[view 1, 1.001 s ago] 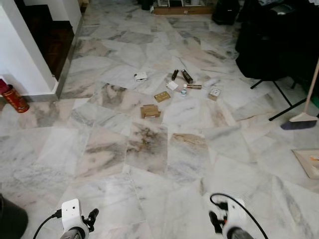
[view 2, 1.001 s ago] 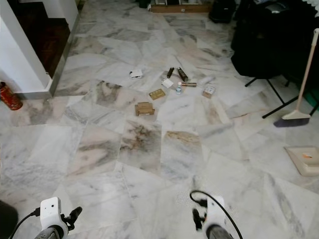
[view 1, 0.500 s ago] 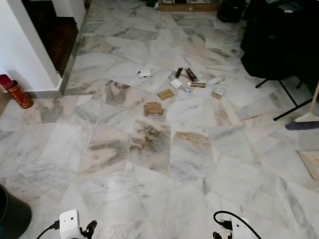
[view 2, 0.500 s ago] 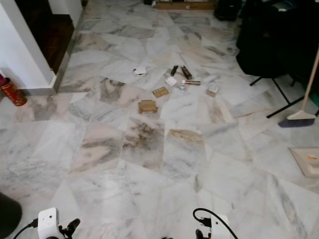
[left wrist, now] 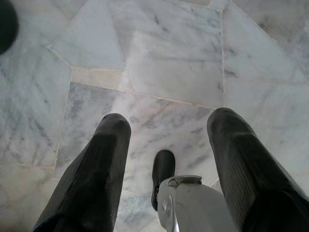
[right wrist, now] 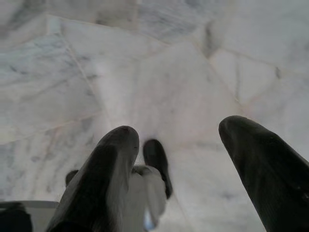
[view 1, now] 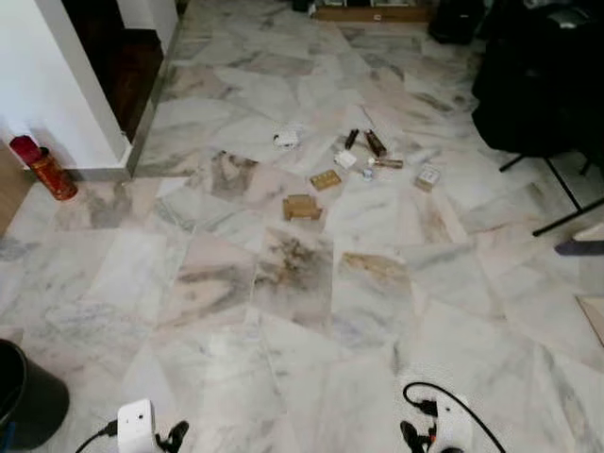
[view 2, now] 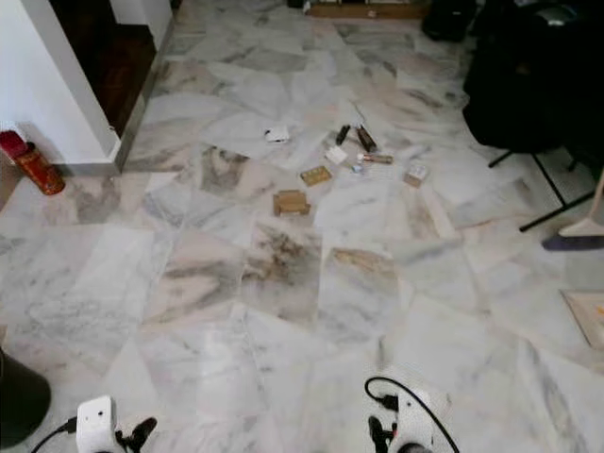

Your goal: Sweep floor

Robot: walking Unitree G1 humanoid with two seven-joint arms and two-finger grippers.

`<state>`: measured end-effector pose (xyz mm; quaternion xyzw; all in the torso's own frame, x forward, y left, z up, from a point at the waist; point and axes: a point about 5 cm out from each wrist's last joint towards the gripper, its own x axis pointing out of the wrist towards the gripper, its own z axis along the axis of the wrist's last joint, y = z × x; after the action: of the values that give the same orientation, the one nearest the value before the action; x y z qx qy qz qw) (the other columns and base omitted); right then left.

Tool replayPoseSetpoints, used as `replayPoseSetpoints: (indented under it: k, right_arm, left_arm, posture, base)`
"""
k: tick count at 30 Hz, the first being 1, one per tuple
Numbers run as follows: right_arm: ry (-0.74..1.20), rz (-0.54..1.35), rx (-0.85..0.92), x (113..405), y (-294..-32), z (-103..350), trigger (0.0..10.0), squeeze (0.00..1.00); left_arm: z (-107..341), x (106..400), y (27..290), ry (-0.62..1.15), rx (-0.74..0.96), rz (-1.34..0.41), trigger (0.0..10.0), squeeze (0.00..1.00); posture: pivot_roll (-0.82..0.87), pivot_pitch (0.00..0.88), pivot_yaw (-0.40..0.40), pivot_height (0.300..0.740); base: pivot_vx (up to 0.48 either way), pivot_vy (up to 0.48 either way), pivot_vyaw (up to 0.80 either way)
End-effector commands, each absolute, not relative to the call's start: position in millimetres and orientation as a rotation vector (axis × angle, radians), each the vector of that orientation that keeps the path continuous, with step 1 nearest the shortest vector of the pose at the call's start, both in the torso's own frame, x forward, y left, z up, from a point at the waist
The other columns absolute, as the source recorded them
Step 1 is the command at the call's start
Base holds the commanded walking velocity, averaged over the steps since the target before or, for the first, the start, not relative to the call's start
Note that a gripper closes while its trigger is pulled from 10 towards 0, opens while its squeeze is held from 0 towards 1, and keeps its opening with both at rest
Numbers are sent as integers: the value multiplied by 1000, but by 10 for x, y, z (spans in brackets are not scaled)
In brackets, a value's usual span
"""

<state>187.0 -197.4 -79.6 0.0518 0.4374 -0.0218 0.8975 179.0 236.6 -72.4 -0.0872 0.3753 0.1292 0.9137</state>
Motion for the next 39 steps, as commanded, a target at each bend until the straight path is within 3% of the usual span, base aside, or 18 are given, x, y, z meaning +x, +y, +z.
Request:
replayPoseSetpoints:
  k: [1, 23, 30, 39]
  right_arm:
    - [933, -58, 116, 1816, -1967, -829, 10000, 0]
    - [891, -42, 146, 1931, -1836, -786, 10000, 0]
    - [873, -36, 147, 1940, -1895, -769, 10000, 0]
    - [842, -34, 154, 1978, -1895, -742, 10000, 0]
  left_arm:
    - [-766, 1706, 2379, 811, -173, 275, 10000, 0]
    - [-761, 1733, 2353, 808, -184, 261, 10000, 0]
    - [-762, 1742, 2336, 808, -188, 255, 10000, 0]
    - [-763, 1751, 2311, 805, -193, 248, 10000, 0]
  posture:
    - [-98, 178, -8, 740]
    - [-104, 176, -9, 740]
    - [-104, 154, -11, 740]
    - [-105, 121, -13, 740]
  base:
    - [319, 0, 0]
    - [316, 0, 0]
    - [311, 0, -680]
    - [304, 0, 0]
